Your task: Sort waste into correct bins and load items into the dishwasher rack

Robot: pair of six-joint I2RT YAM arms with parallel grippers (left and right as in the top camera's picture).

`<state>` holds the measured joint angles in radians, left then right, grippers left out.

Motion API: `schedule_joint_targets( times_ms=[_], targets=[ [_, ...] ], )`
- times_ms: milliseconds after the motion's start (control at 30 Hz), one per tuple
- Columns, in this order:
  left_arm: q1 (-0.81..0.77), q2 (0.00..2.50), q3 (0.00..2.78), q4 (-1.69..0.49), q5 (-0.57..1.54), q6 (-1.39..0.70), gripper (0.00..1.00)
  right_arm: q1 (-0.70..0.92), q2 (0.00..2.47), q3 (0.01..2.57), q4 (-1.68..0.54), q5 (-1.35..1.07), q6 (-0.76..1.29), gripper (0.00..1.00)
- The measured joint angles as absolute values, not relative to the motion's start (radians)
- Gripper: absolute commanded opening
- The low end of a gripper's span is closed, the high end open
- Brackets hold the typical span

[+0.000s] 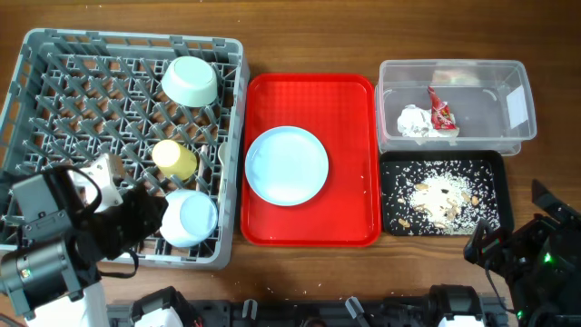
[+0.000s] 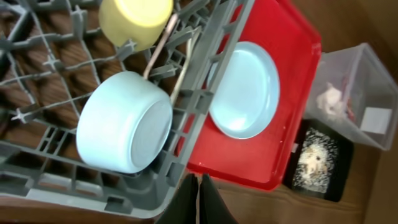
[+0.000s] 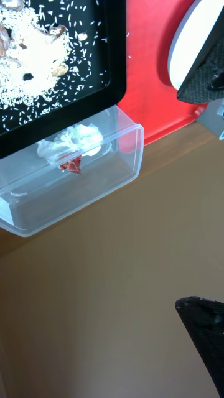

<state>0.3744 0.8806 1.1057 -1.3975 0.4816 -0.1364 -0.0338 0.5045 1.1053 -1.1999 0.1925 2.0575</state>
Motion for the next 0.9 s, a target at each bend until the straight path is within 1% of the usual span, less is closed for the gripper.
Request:
schedule_joint_targets(
  times_ms=[200, 333, 567, 733, 800, 900],
  targets=[
    [0.289, 0.953, 0.993, -1.362, 0.450, -0.191, 0.04, -0.034, 0.505, 1.105, -1.200, 0.192, 2.057, 1.00],
    [0.249, 1.029, 0.986, -1.345, 0.411, -0.244, 0.04, -0.034, 0.505, 1.105, -1.200, 0.192, 2.057, 1.00],
    [0.136, 1.083, 0.884, -1.199, 0.360, -0.373, 0.04, -0.034, 0.505, 1.105, -1.200, 0.192, 2.057, 1.00],
    [0.131, 1.083, 0.862, -1.156, 0.192, -0.509, 0.04, -0.034, 0.505, 1.105, -1.200, 0.192, 2.057, 1.00],
    [0.131, 1.083, 0.849, -1.093, 0.103, -0.556, 0.04, -0.034, 0.505, 1.105, -1.200, 0.192, 2.057, 1.00],
    [0.131, 1.087, 0.796, -1.014, 0.051, -0.583, 0.04, -0.034, 0.505, 1.105, -1.200, 0.192, 2.057, 1.00]
  ],
)
